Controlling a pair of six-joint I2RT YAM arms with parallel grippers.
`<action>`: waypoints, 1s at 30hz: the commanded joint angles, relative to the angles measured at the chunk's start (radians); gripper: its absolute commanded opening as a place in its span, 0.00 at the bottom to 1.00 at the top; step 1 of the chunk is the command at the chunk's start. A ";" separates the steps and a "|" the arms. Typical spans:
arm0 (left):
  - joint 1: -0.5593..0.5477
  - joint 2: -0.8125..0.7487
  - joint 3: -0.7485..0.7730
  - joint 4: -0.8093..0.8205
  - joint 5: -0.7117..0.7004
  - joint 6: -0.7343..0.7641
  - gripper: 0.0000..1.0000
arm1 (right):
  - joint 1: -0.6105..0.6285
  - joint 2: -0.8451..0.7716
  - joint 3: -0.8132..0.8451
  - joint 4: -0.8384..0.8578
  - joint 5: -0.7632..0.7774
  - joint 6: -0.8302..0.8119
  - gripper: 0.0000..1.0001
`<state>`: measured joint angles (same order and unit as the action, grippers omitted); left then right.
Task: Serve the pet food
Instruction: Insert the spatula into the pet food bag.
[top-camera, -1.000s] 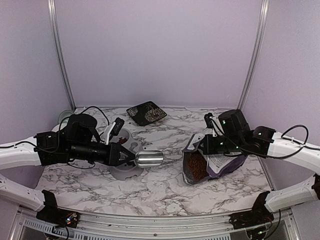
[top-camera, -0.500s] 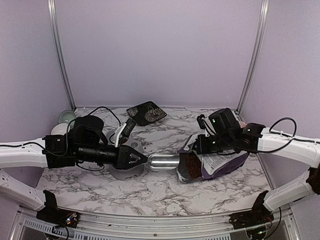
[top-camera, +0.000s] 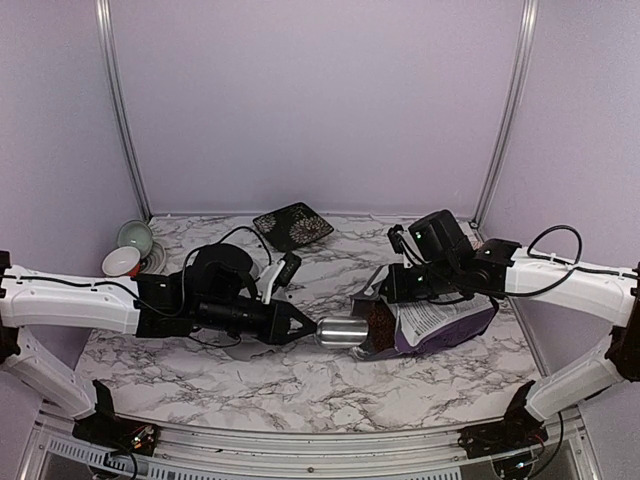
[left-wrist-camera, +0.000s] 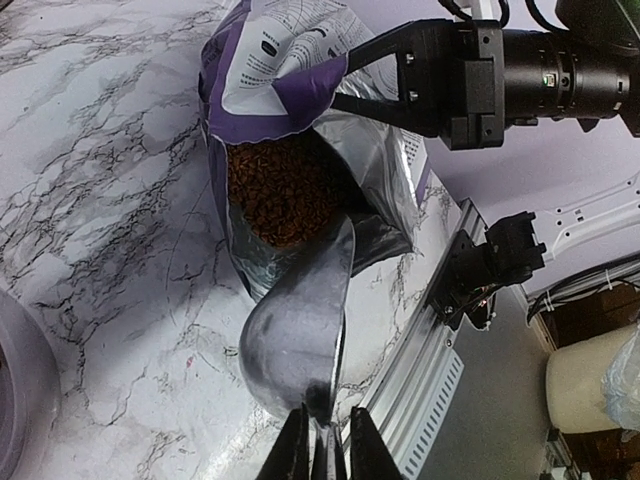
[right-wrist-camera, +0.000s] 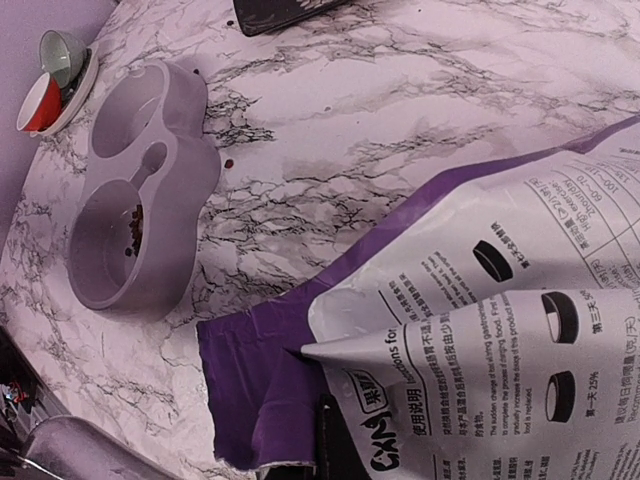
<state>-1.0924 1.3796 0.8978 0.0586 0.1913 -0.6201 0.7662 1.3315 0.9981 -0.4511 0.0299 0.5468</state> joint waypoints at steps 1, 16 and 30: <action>-0.006 0.063 0.078 0.096 -0.024 0.017 0.00 | -0.013 -0.005 0.050 0.022 0.019 -0.001 0.00; -0.059 0.251 0.191 0.078 -0.198 0.041 0.00 | -0.013 -0.020 0.031 0.022 0.025 0.011 0.00; -0.135 0.354 0.287 -0.021 -0.510 0.172 0.00 | -0.013 -0.046 0.004 0.025 0.025 0.021 0.00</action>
<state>-1.2163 1.7061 1.1549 0.0692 -0.2073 -0.5095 0.7658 1.3243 0.9951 -0.4515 0.0311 0.5495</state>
